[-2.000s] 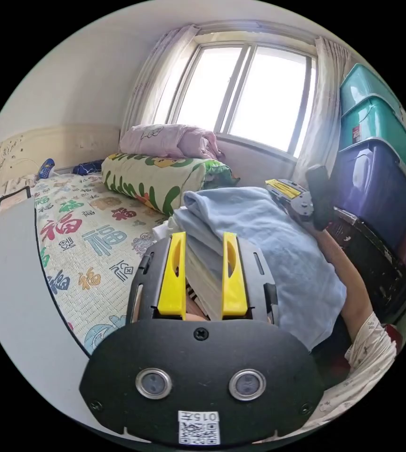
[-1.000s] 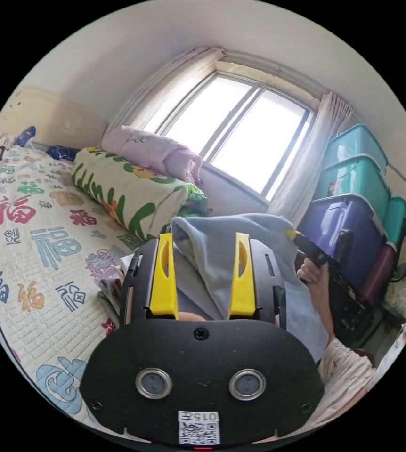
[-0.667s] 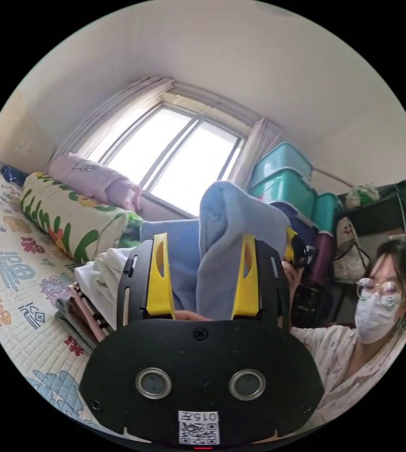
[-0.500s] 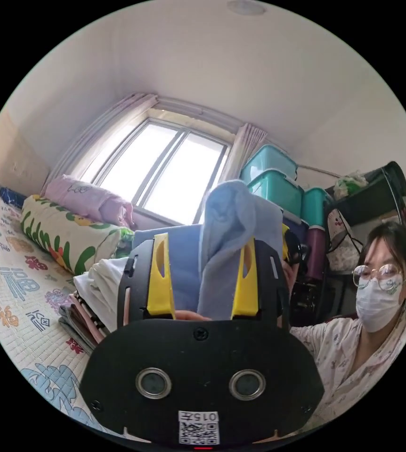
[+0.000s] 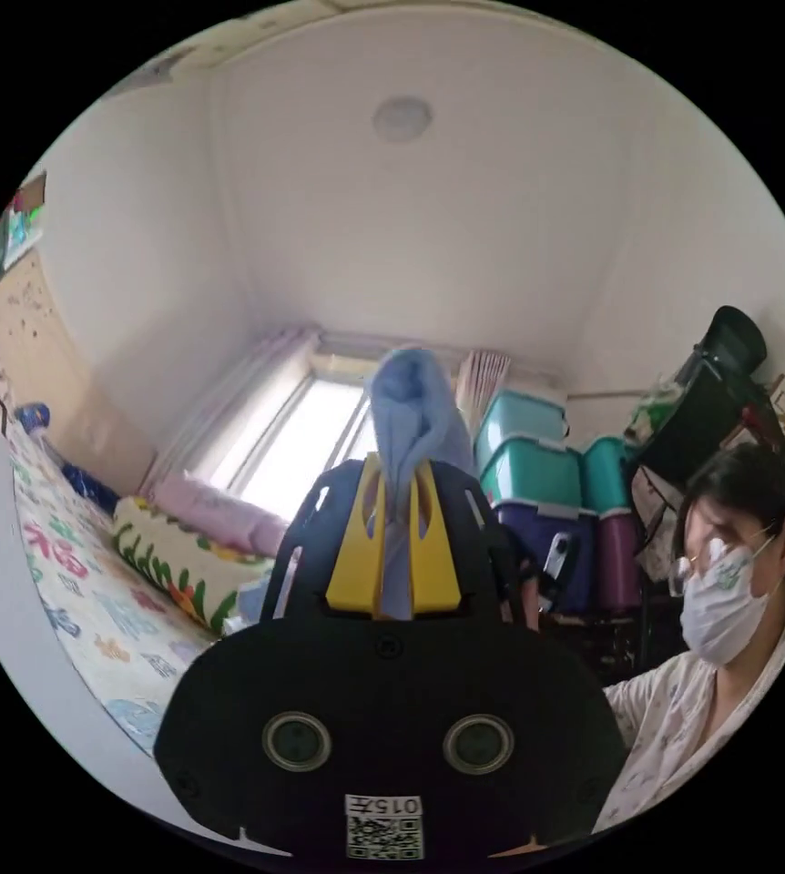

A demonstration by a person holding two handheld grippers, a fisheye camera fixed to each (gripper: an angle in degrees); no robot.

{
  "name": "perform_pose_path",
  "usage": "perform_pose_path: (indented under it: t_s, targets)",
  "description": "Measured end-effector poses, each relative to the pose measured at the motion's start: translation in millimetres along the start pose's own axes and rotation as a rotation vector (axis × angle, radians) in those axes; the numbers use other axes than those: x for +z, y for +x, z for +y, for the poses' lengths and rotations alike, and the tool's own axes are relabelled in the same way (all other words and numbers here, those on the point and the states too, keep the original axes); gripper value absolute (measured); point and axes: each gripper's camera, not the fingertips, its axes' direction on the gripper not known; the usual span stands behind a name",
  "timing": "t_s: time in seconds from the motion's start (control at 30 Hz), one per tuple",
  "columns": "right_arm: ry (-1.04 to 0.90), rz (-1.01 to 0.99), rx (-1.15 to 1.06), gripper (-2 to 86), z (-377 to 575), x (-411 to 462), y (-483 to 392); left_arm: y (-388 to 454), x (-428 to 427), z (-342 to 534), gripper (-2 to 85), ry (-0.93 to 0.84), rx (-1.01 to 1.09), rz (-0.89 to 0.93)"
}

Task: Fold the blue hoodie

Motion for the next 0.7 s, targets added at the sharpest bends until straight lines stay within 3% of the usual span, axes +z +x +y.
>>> perform_pose_path:
  t_s: [0.13,0.2,0.3,0.43,0.53,0.63,0.7]
  targets:
    - [-0.092,0.087,0.045,-0.3,27.1,44.2,6.1,20.0,-64.6,-47.2,0.5,0.027,0.094,-0.189]
    - [-0.16,-0.002,0.146,-0.5,50.9,70.0,29.4,25.4,-87.7,-65.1,0.5,-0.145,0.132,-0.42]
    - [-0.206,-0.073,0.213,-0.9,70.4,95.5,41.9,31.2,-124.2,-67.3,0.7,-0.279,0.174,-0.613]
    - [-0.163,-0.116,0.203,-1.0,81.9,118.9,16.1,39.3,-178.2,-68.3,1.2,-0.239,0.026,-0.565]
    - [-0.127,-0.216,0.23,-1.0,93.5,147.8,-10.0,46.5,-183.0,-70.5,2.2,-0.345,-0.082,-0.52]
    - [-0.125,-0.269,0.236,-1.0,114.4,188.6,-29.7,74.5,-175.9,-77.2,3.1,-0.416,-0.008,-0.738]
    - [-0.213,-0.287,0.259,-1.0,137.2,234.8,-34.4,96.3,-169.1,-83.8,3.5,-0.478,0.06,-0.977]
